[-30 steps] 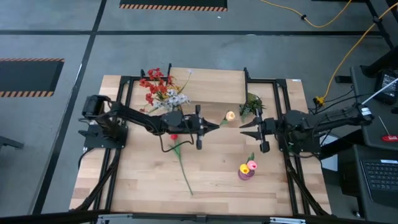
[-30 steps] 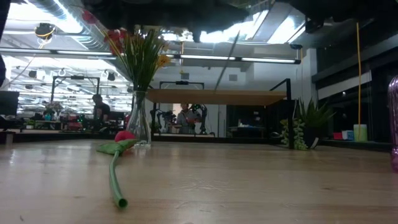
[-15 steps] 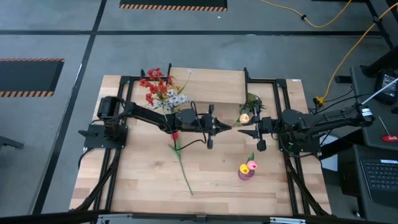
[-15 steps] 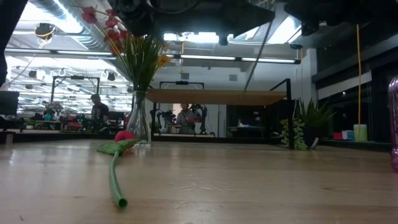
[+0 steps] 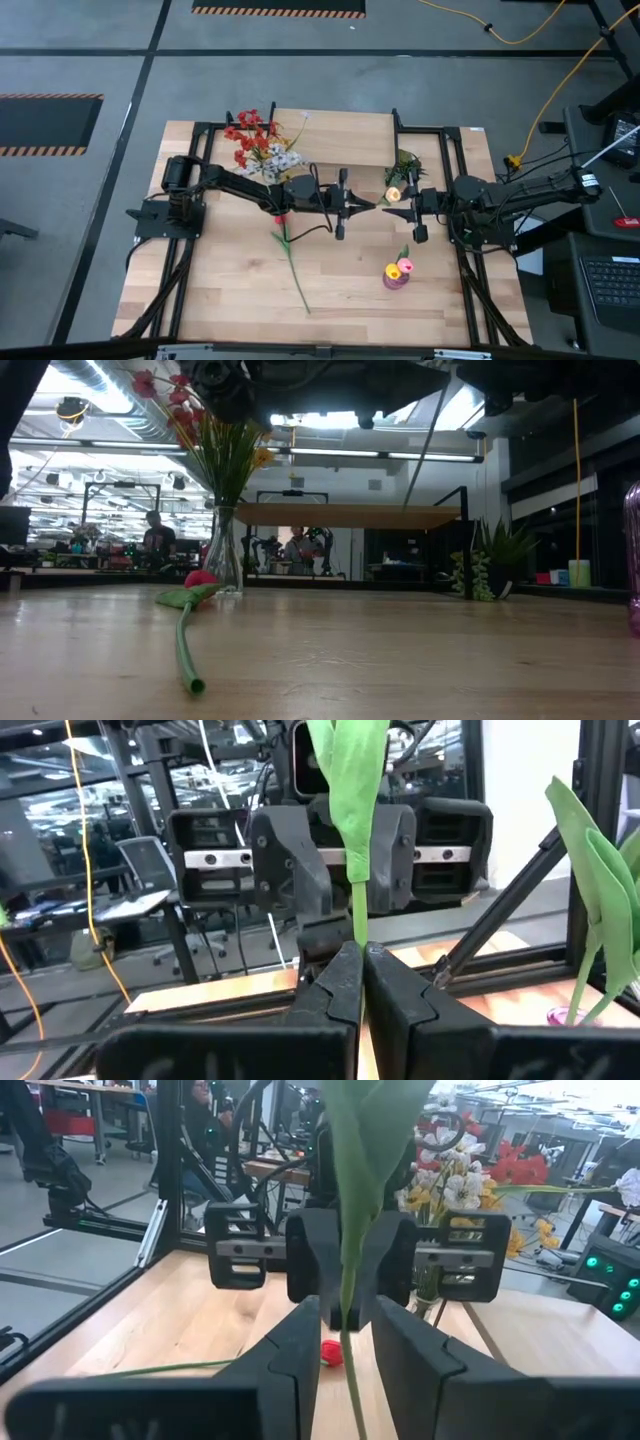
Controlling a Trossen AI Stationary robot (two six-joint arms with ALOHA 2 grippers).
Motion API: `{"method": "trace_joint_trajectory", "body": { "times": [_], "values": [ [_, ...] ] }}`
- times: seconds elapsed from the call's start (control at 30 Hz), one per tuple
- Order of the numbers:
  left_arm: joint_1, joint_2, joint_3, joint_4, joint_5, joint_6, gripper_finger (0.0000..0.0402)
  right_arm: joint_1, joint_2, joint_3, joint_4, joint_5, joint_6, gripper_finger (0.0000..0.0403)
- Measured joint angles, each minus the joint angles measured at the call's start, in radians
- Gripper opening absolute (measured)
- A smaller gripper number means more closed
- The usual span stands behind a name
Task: Pick and place flowers into a vace then onto a shelf
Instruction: Put the white flower into the purple vase
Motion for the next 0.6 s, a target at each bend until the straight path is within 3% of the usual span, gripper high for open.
{"method": "trace_joint_trajectory", "body": {
  "times": [0.6],
  "values": [
    [0.000, 0.032, 0.033, -0.004, 0.000, 0.006, 0.0003, 0.000, 0.002, 0.000, 0.047, 0.001, -0.003, 0.0097]
  ]
}}
